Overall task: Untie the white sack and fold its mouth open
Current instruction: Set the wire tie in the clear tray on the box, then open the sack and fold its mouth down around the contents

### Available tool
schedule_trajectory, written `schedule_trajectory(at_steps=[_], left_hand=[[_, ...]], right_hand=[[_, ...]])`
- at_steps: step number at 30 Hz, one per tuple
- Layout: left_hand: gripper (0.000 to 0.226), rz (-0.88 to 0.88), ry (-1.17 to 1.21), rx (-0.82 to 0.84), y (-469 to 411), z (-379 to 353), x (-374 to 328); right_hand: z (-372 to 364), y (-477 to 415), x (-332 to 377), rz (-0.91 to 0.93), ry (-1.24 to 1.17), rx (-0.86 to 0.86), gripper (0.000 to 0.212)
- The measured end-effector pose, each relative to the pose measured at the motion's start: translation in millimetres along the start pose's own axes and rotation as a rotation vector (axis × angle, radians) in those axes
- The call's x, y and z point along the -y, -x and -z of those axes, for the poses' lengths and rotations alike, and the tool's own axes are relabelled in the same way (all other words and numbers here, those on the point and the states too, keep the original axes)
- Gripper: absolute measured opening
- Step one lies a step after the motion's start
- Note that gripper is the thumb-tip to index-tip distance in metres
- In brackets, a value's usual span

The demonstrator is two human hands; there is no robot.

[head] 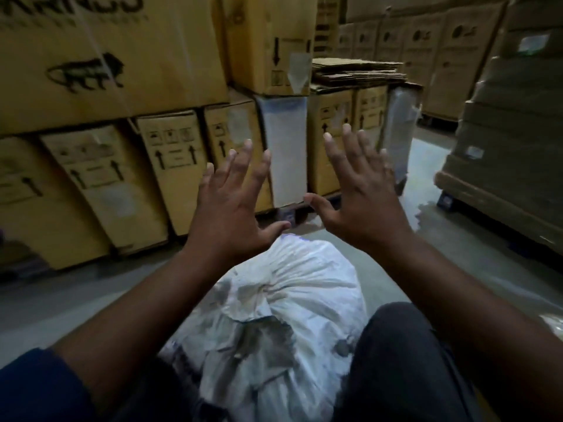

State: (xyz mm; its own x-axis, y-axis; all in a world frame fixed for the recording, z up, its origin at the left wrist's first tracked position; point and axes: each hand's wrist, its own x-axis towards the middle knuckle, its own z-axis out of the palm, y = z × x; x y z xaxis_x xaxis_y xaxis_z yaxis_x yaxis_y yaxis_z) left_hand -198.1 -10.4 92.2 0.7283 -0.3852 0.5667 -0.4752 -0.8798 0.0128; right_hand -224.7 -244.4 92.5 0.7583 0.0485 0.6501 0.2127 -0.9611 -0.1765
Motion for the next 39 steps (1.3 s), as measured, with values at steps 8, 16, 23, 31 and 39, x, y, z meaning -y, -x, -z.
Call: schedule_trajectory(at_steps=[8, 16, 23, 31, 39], left_hand=[[0.107, 0.154, 0.021, 0.03, 52, -17, 51], [0.069, 0.411, 0.19, 0.105, 108, -75, 63], [0.05, 0.392, 0.419, -0.038, 94, -114, 51], [0.047, 0.043, 0.252, 0.228, 96, -174, 44], [0.14, 0.225, 0.137, 0.733, 93, -213, 85]], right_hand=[[-56, -5, 74, 0.126, -0.104, 0.106, 0.091], [-105, 114, 91, 0.452, -0.197, 0.432, 0.105], [-163, 76, 37, 0.056, -0.27, 0.386, 0.072], [-237, 45, -20, -0.33, -0.217, 0.573, 0.067], [-235, 22, 12, -0.091, -0.071, 0.594, 0.089]])
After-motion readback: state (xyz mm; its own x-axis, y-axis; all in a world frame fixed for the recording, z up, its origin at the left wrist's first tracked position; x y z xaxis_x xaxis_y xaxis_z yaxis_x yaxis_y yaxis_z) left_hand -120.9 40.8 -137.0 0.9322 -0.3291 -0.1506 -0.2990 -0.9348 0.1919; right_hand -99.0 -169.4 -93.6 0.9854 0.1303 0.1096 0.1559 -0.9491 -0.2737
